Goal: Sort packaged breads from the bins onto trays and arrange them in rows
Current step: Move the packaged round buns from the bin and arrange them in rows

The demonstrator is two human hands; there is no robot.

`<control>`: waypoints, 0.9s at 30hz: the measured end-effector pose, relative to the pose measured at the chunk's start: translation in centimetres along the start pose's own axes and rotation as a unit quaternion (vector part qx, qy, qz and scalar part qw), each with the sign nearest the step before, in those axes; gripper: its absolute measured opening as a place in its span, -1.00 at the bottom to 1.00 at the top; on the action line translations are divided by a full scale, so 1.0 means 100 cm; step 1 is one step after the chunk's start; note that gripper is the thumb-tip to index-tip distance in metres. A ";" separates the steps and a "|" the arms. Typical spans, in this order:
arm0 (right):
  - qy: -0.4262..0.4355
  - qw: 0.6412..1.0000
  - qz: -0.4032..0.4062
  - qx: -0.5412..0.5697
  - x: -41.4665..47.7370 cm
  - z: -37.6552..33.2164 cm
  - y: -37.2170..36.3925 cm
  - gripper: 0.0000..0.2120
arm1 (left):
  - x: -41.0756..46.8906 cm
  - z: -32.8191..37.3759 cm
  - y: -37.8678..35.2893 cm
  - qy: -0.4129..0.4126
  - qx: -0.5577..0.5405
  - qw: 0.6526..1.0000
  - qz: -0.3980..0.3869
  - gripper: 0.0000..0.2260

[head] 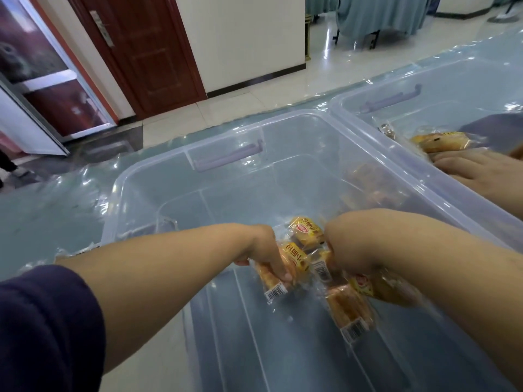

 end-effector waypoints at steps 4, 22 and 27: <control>-0.022 0.999 -0.031 0.012 0.020 0.013 -0.017 -0.77 | -0.011 0.003 0.005 -0.008 0.075 0.997 0.014 -0.37; -0.007 0.894 0.333 0.301 -0.068 -0.018 0.073 -0.60 | -0.237 -0.090 0.072 -0.155 -0.141 0.851 0.481 -0.40; 0.055 0.805 0.459 0.371 -0.108 -0.078 0.082 -0.63 | -0.301 -0.144 0.045 -0.177 -0.236 0.788 0.540 -0.41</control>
Point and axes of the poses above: each hand's wrist, its own x-axis towards the middle knuckle, its own y-axis out of the back of the hand, z = x × y, the point moved 3 cm from there along x, towards the middle knuckle, and after that the axes turned 3 degrees about x, right-handed, at the moved point
